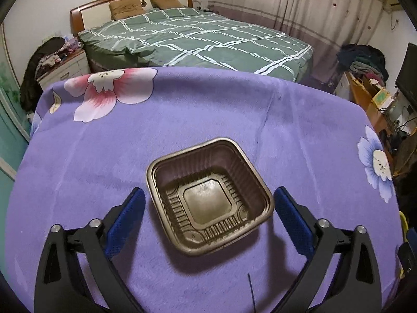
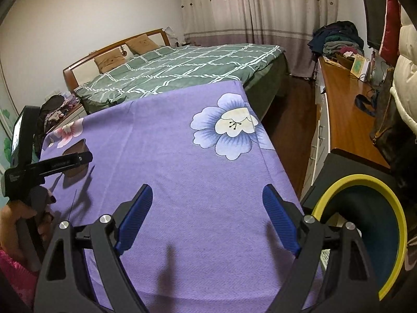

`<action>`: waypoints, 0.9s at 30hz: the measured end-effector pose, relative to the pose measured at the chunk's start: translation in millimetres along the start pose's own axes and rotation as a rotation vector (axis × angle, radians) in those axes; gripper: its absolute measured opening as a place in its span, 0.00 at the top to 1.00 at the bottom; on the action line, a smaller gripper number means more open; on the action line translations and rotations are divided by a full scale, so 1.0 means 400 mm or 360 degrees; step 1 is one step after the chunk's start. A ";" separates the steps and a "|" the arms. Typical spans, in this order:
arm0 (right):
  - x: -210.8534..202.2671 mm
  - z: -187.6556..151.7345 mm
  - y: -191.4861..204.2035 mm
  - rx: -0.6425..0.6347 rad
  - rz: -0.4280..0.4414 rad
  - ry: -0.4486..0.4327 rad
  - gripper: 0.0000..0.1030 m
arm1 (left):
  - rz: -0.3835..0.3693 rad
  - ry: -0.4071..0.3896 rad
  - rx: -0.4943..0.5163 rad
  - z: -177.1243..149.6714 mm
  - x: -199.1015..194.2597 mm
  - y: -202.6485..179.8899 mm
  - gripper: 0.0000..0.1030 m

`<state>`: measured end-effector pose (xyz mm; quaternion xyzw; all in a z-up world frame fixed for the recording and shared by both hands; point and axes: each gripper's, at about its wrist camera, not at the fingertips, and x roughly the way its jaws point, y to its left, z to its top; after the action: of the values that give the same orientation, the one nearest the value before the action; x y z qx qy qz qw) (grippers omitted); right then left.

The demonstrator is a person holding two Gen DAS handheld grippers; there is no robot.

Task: Collect trash
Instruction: 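Grasp the brown plastic tray by its rim with the left gripper, then carry the brown tray over the yellow bin and open the left gripper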

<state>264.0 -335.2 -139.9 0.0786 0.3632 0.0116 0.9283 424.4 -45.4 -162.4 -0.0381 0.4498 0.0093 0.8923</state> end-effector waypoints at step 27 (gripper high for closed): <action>-0.238 -0.108 -0.191 0.0111 -0.0126 -0.0119 0.21 | -0.0309 -0.0095 0.0308 -0.065 -0.197 -0.286 0.26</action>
<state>162.1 -412.0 -119.1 0.0969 0.3313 -0.0406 0.9377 362.5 -160.1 -107.6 0.0052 0.4159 -0.1194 0.9015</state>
